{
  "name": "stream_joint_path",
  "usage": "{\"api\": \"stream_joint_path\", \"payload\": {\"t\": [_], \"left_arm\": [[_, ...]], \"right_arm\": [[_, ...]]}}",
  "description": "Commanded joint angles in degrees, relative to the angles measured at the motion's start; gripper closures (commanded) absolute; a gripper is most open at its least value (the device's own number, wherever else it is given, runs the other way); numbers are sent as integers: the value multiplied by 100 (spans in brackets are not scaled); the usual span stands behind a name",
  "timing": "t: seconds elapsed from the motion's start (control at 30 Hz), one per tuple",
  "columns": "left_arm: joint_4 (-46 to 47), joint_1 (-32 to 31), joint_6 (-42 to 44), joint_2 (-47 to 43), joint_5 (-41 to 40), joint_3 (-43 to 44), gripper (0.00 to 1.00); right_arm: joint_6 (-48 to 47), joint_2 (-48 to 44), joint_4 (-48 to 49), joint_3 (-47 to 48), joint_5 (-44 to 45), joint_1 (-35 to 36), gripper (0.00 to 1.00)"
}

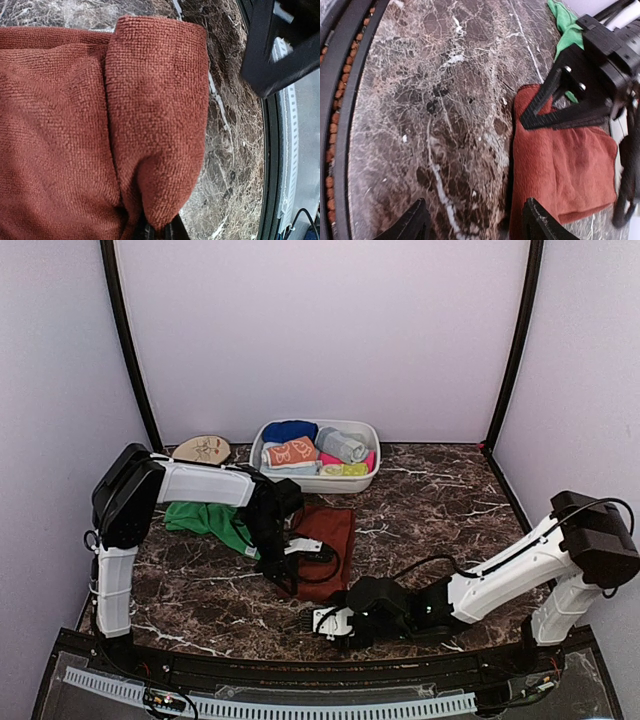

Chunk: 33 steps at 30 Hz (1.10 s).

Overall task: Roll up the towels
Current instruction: Roll the towel at the center of the board.

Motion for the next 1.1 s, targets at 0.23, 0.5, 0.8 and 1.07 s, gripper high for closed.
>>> {"api": "stream_joint_path", "payload": {"t": [0.23,0.5,0.8,1.07], "left_arm": [[-385,15,123,80,-14,73,100],[-350,120,117,85,-1,94,97],[217,346,56,-550,408,-548,69],[1141,829,-114,-1516,395,-1454,63]], "right_arm": [[-914,861,688,705,-64,-558,43],[-603,1177,516,840,-387,-755,60],[479,1267,644,763,-599,-1146,81],[2100,1222,167,849,-2455,-1776,100]]}}
